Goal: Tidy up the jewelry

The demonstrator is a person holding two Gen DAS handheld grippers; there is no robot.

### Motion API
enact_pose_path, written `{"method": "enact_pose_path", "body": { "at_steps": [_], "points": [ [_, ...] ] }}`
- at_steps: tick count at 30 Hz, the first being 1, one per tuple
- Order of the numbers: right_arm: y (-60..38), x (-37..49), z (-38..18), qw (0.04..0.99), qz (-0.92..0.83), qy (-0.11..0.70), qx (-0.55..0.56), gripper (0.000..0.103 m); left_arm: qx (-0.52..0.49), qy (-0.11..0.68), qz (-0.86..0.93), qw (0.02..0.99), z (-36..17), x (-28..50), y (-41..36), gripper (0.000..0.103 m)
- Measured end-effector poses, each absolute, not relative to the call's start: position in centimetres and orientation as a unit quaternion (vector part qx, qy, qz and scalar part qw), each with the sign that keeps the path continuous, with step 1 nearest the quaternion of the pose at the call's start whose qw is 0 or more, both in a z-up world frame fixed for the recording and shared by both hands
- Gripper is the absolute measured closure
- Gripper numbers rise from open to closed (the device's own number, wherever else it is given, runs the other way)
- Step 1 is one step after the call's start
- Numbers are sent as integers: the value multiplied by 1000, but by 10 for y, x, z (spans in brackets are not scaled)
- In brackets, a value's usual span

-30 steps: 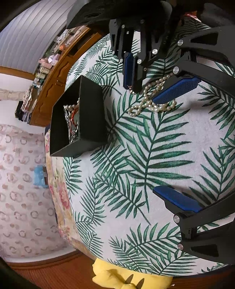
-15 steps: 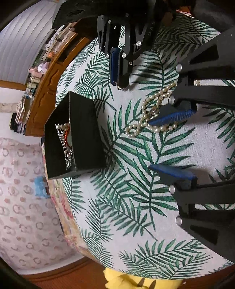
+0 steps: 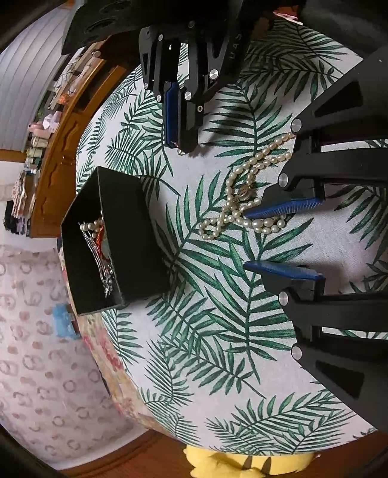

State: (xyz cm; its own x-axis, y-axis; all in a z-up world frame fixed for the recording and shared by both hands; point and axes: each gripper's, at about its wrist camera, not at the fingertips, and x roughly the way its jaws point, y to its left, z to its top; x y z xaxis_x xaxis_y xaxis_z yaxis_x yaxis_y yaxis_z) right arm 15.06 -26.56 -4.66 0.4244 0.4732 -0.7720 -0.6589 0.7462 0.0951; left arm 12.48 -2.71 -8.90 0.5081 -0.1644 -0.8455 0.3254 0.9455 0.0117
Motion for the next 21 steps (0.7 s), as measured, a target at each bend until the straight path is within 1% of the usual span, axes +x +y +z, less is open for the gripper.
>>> {"method": "enact_pose_path", "body": {
  "at_steps": [1,2,5,9,21],
  "points": [
    [-265,150,-46,837,339,416,-112,87,86,474,-143,865,-89,125,-28,92],
    [-266,150,-46,837,339,415,-112,87,85,472,-148,865,-89,125,-29,98],
    [-268,150,-45,839,336,414,-109,87,85,465,-145,869,-88,126,-31,98],
    [-273,151,-43,841,331,414,-108,87,58,440,-144,885,-73,126,-22,98],
    [-273,164,-16,854,332,385,-112,87,6,341,-141,929,16,133,2,98]
  ]
}}
